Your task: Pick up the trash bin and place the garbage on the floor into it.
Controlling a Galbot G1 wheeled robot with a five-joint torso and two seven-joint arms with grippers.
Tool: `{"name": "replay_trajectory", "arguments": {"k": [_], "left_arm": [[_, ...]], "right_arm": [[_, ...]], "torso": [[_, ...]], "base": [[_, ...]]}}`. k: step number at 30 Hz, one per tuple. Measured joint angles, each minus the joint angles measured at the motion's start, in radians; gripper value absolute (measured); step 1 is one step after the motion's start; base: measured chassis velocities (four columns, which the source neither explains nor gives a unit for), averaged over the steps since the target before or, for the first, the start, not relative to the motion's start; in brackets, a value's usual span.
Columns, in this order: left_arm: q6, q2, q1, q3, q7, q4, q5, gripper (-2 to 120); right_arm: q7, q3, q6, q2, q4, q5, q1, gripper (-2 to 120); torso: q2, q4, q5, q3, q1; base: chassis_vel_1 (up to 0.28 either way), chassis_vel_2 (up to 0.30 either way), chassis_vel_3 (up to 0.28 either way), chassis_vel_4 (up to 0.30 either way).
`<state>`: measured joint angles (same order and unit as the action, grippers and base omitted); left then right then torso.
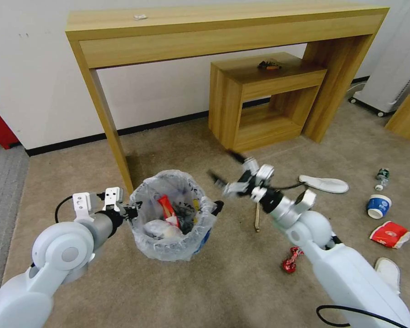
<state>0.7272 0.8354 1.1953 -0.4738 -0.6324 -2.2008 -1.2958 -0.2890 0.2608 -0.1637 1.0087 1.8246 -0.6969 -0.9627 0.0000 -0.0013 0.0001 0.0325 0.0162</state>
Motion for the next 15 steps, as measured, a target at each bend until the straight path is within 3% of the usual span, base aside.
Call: {"name": "replay_trajectory", "arguments": {"k": [2,4,5,15], "left_arm": [[-0.005,0.005,0.015,-0.023,-0.004,-0.002,0.004,0],[-0.005,0.005,0.016,-0.024,-0.004,-0.002,0.004,0],[-0.006,0.011,0.023,-0.037,-0.008,-0.001,0.007,0],[-0.011,0.029,0.031,-0.092,-0.020,0.012,0.023,0]], "right_arm": [[0.125,0.095,0.025,0.000,0.009,0.014,-0.033,100],[0.136,0.109,0.026,0.001,0.009,0.018,-0.038,100],[0.163,0.172,0.028,0.004,0.007,0.045,-0.060,100],[0.122,0.389,-0.007,0.042,0.010,0.129,-0.178,100]], "torso": [[0.000,-0.0001,0.0000,0.000,0.000],[0.000,-0.0002,0.0000,0.000,0.000],[0.000,-0.0001,0.0001,0.000,0.000],[0.000,-0.0002,-0.0001,0.000,0.000]], "base": [[0.000,0.000,0.000,0.000],[0.000,0.000,0.000,0.000],[0.000,0.000,0.000,0.000],[0.000,0.000,0.000,0.000]]}}
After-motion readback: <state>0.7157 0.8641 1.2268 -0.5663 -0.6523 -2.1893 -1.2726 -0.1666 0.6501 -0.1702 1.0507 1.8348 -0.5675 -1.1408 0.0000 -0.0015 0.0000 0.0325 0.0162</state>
